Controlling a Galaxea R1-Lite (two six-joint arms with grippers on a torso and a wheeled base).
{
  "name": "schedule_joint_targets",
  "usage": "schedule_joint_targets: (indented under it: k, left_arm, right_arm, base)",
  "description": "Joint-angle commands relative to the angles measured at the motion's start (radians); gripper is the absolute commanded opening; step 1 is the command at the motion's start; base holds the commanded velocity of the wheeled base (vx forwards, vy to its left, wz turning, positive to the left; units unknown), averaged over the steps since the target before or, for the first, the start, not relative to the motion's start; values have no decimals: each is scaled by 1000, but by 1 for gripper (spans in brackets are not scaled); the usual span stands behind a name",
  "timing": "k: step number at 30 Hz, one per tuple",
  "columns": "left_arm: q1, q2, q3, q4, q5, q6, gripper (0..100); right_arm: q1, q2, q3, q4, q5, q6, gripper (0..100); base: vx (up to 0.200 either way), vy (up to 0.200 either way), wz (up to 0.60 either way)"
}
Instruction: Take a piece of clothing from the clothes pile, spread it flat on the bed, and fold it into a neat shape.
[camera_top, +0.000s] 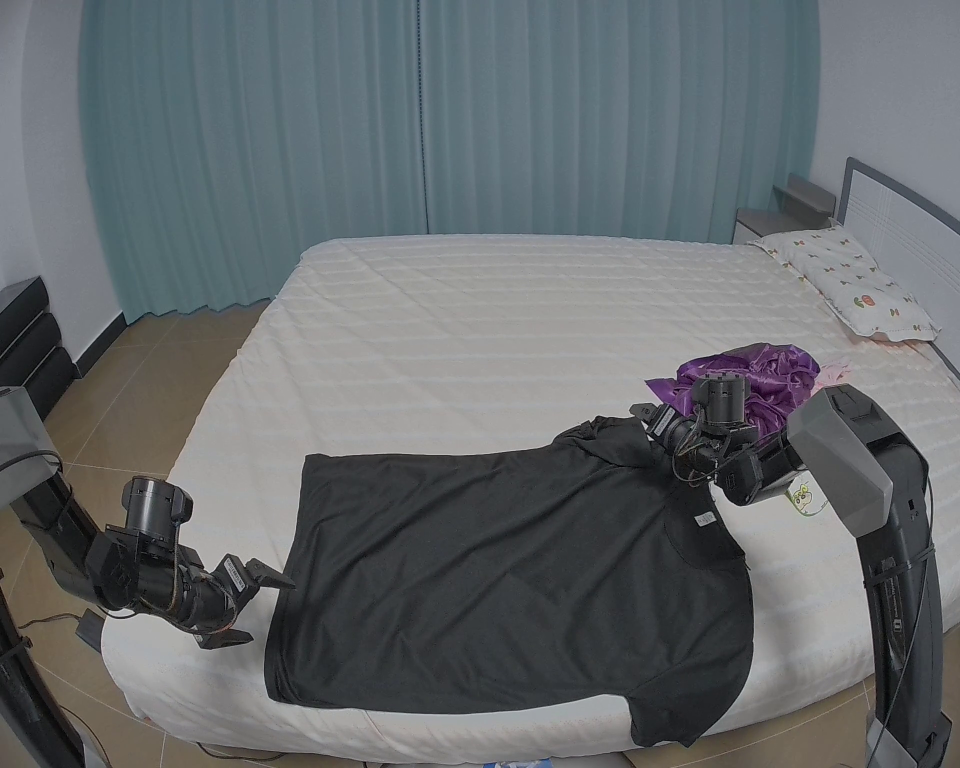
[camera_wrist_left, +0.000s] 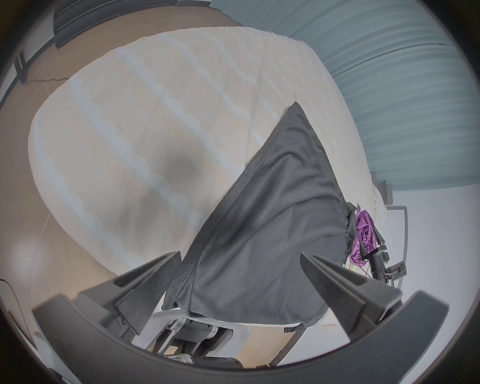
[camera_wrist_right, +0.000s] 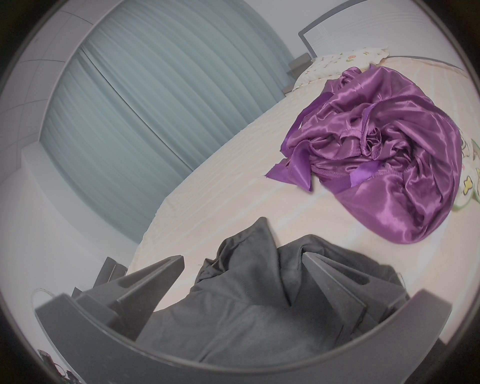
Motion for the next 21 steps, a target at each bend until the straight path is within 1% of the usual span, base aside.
schedule_joint_targets:
  k: [1,3,4,8,15,21]
  left_arm:
    - [0,-1,1,-1,0,0,100]
    - [0,-1,1,-1,0,0,100]
    - [0,-1,3,-1,0,0,100]
    - [0,-1,3,-1,0,0,100]
    - [0,-1,3,-1,0,0,100]
    - [0,-1,3,-1,0,0,100]
  right_arm:
    - [5,48,-42,-1,4,-22,100]
    - [6,57,-54,1,6,-29,100]
    - [9,80,-89,1,6,-40,100]
    - [17,109,-151,7,6,-42,100]
    - [15,169,-217,40,0,-52,100]
    - [17,187,-240,48,0,-52,100]
  base:
    - [0,0,0]
    - [0,0,0]
    - [0,0,0]
    - [0,0,0]
    - [0,0,0]
    - [0,0,0]
